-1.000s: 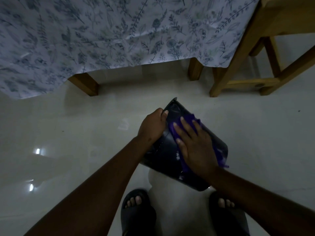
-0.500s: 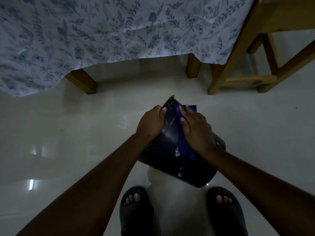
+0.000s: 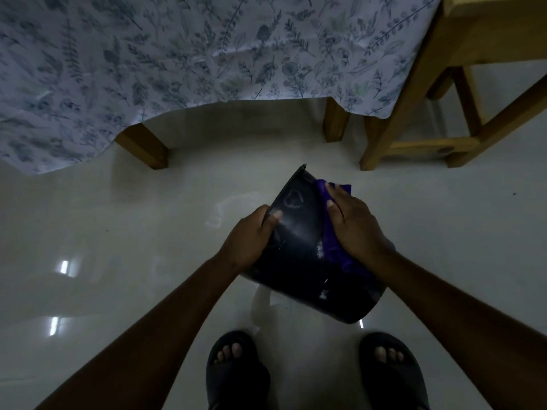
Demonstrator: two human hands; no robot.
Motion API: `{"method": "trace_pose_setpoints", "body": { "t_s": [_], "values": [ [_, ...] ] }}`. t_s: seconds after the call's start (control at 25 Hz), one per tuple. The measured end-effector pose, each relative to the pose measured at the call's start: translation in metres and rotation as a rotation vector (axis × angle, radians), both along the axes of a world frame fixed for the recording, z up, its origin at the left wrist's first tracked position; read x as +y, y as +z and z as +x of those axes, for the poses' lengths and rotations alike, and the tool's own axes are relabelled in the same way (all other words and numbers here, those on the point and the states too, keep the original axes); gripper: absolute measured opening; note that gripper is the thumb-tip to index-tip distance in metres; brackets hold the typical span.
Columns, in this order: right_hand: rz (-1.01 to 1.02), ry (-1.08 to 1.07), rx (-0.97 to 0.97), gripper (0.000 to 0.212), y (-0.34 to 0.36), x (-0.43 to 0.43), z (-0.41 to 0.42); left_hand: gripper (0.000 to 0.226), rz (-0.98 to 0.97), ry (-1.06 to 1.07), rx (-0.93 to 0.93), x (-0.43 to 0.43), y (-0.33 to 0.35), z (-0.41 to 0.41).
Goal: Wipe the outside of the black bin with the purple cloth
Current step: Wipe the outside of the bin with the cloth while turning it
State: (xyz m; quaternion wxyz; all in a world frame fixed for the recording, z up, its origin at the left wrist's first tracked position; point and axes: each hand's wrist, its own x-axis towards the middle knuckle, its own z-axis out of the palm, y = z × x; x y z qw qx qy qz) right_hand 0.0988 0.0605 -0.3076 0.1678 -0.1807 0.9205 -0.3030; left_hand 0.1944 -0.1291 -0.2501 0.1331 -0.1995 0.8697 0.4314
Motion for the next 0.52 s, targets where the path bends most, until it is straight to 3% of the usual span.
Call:
{"method": "trace_pose_setpoints", "body": {
  "t_s": [0.12, 0.24, 0.36, 0.52],
  "values": [
    [0.046, -0.029, 0.026, 0.056, 0.001, 0.007, 0.024, 0.036, -0.151, 0.056, 0.04, -0.002, -0.006, -0.002],
    [0.23, 0.148, 0.236, 0.057, 0.014, 0.012, 0.083, 0.036, -0.236, 0.031, 0.054, 0.007, -0.004, -0.025],
    [0.19, 0.262, 0.341, 0.054, 0.015, 0.006, 0.073, 0.033, -0.214, 0.01, 0.081, 0.011, -0.005, -0.035],
    [0.072, -0.087, 0.064, 0.05, 0.012, 0.01, 0.013, 0.034, -0.21, 0.039, 0.09, 0.012, -0.006, -0.043]
  ]
}}
